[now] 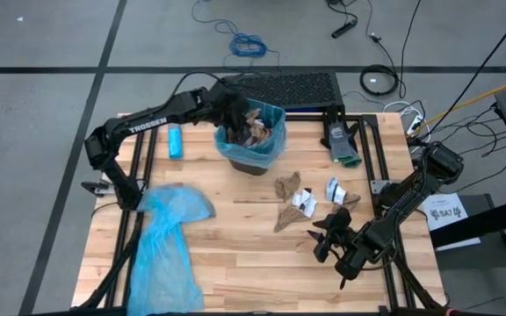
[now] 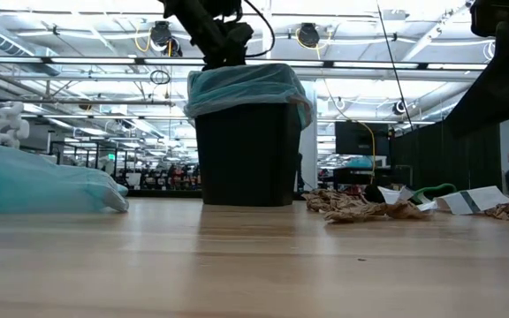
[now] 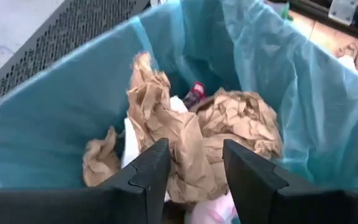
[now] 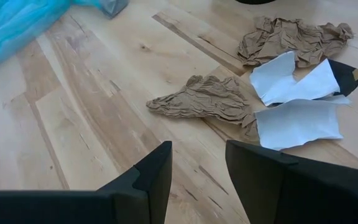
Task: Place trash/remove bag and relplace
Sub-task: Put the brown paper into the trash bin
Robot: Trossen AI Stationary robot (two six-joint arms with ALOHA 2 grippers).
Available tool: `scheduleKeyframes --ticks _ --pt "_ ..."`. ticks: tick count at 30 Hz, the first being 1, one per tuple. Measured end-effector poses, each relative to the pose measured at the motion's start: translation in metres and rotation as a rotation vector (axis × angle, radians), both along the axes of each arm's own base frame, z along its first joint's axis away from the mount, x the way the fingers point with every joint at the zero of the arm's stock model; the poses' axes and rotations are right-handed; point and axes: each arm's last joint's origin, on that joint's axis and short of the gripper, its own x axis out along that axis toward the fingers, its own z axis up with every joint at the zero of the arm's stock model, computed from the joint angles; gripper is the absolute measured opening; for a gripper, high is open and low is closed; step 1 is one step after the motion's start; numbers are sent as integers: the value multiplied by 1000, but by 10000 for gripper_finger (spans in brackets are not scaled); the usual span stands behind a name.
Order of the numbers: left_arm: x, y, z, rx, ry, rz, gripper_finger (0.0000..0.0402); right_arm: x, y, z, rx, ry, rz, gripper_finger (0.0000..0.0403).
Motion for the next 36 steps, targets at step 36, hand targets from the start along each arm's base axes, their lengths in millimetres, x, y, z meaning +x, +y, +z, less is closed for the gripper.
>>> scheduleKeyframes --ticks 36 --pt "66 -166 -27 77 14 -506 150 -15 10 -1 19 2 30 141"
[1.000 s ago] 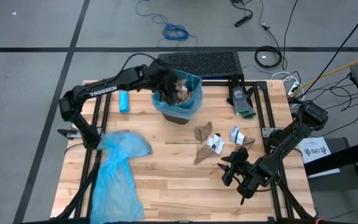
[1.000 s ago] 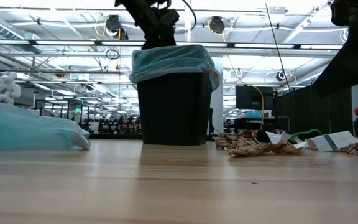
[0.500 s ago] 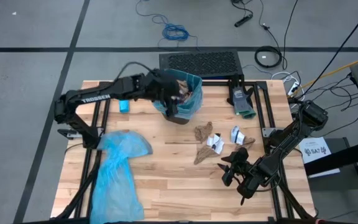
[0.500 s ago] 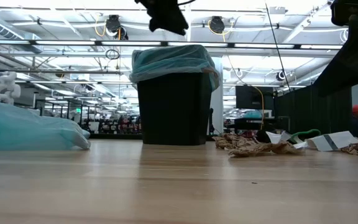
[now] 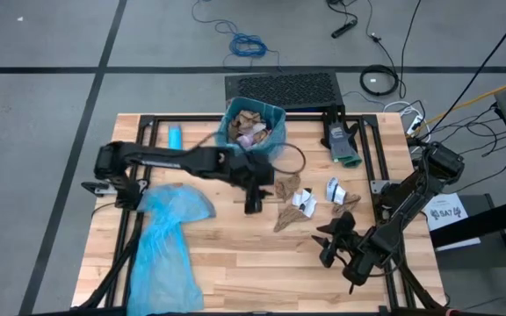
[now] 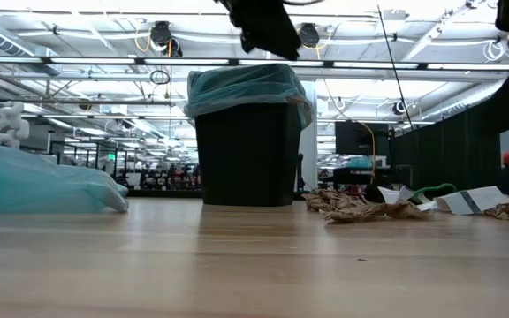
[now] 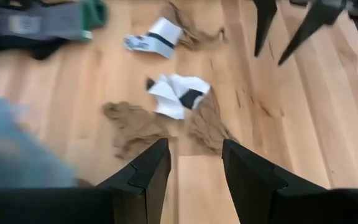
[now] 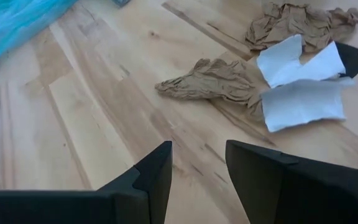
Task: Place trash/remove bag and relplace
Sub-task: Put the brown paper into the trash bin
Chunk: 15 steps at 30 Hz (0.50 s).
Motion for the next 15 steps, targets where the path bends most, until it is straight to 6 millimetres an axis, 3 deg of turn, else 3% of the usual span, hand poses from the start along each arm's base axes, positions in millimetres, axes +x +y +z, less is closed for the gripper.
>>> scheduleKeyframes --ticks 7,12,15 --pt "38 -17 -64 4 95 -38 150 -2 0 0 9 -2 -8 141" --pt "59 -16 -104 57 111 -40 150 -2 1 0 9 -3 -7 141" --pt "66 -9 -118 128 103 -5 150 -1 1 0 11 -5 -7 141"
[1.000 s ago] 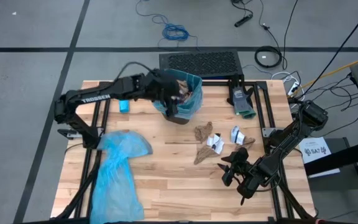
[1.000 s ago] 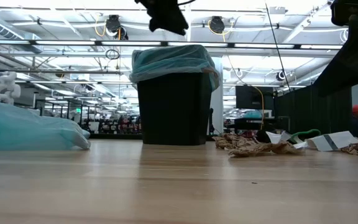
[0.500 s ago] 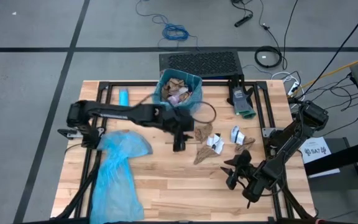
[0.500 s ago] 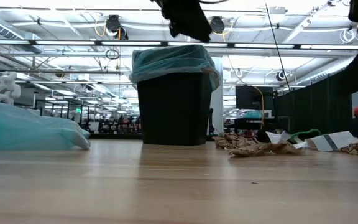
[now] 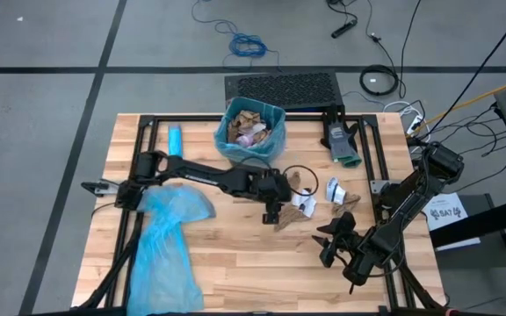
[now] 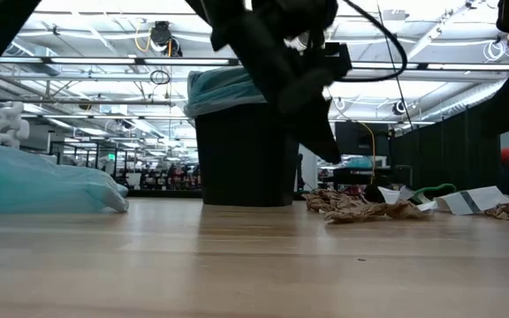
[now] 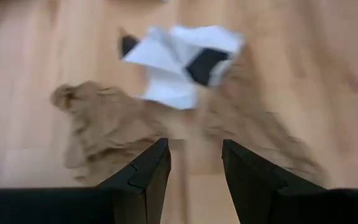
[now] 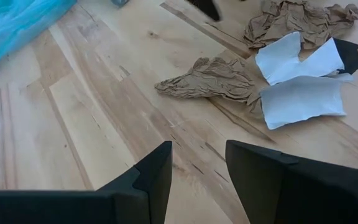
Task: Place trash/remove bag and relplace
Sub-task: Put the brown paper into the trash bin
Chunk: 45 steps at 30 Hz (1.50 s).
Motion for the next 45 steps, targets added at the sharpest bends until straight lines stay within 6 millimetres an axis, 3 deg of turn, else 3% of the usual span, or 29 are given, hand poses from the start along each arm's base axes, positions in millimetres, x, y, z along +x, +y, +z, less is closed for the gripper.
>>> scheduleKeyframes --ticks 14,18,29,34,39,45 --pt "11 59 3 -41 -148 106 150 0 0 0 -1 0 1 141" --pt "12 70 -9 -71 -120 110 150 0 0 0 -2 1 2 141" --pt "24 70 -68 -117 -40 119 150 0 0 0 -2 -1 1 141" --pt "26 72 -84 -216 -10 158 131 0 0 0 -2 -1 1 141" --pt "25 51 -79 -252 3 106 18 0 0 0 -2 0 1 141" --pt "20 26 -50 -228 -21 68 6 0 0 0 0 -1 1 141"
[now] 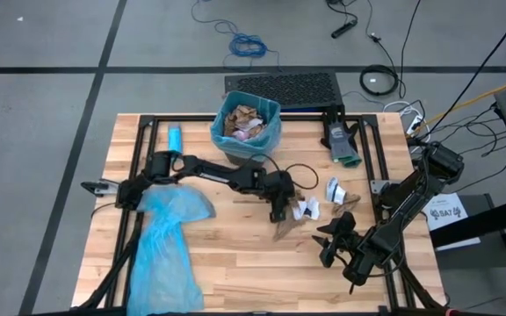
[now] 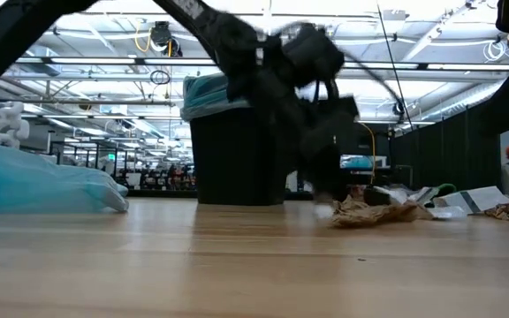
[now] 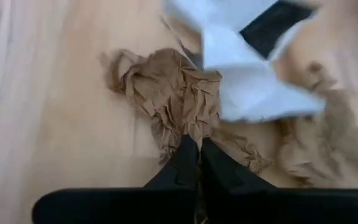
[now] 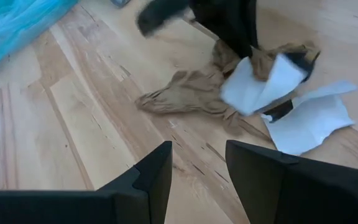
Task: Place trash/remove bag and relplace
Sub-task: Put the brown paper into the trash bin
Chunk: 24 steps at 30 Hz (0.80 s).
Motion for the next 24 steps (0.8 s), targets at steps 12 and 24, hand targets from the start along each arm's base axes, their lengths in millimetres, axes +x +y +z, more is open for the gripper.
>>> scheduleKeyframes --ticks 12,24 --pt "-35 -13 152 39 -188 -34 3 0 0 0 2 -1 0 141" --pt "-124 47 302 198 -372 167 2 0 0 0 -2 -1 6 141"
